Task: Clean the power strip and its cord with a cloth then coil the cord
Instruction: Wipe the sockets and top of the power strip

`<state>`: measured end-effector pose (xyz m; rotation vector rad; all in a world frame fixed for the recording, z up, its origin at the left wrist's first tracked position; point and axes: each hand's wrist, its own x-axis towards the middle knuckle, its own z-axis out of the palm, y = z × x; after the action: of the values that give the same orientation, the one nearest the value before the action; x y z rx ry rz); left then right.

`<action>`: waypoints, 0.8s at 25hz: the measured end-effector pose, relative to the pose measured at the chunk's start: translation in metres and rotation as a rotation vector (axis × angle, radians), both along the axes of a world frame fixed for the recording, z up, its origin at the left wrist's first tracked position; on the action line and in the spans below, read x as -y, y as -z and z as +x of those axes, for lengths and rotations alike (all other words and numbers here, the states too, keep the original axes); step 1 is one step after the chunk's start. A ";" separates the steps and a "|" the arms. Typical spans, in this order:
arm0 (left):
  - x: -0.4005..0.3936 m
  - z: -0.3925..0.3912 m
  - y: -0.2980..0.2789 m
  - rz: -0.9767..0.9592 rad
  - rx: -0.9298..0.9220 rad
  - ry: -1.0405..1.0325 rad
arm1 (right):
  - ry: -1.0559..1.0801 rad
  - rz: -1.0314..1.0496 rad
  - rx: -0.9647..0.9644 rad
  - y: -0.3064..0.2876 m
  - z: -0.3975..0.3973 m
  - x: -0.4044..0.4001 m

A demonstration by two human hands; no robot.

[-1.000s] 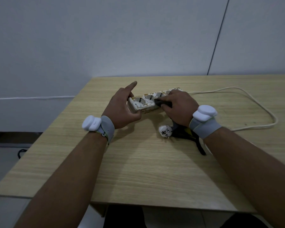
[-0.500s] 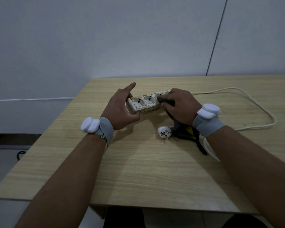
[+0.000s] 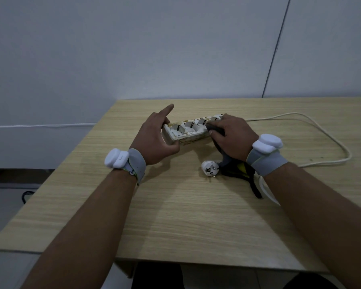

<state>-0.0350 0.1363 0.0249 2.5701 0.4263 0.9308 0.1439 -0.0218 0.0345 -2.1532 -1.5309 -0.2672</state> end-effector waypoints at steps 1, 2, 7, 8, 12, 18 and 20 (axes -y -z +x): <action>0.001 0.000 0.000 -0.004 0.000 0.000 | -0.012 -0.031 0.008 0.001 -0.003 0.000; 0.001 0.000 0.000 -0.010 0.001 -0.001 | -0.040 -0.054 0.011 0.002 -0.006 0.000; 0.001 0.001 0.001 -0.021 0.000 0.007 | -0.212 -0.033 -0.002 -0.001 -0.030 -0.006; 0.000 0.001 0.002 -0.024 -0.002 0.008 | -0.234 -0.036 -0.003 -0.002 -0.033 -0.007; -0.001 0.002 0.002 -0.033 0.005 0.000 | -0.181 0.004 -0.005 -0.004 -0.027 -0.004; 0.001 0.001 0.001 -0.013 0.001 0.005 | -0.190 -0.049 0.014 0.000 -0.038 -0.006; 0.001 0.001 0.001 -0.010 -0.004 0.011 | -0.249 -0.044 0.018 0.000 -0.046 -0.008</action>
<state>-0.0344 0.1351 0.0240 2.5632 0.4162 0.9170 0.0984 -0.0136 0.0348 -1.9706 -1.8093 -0.1705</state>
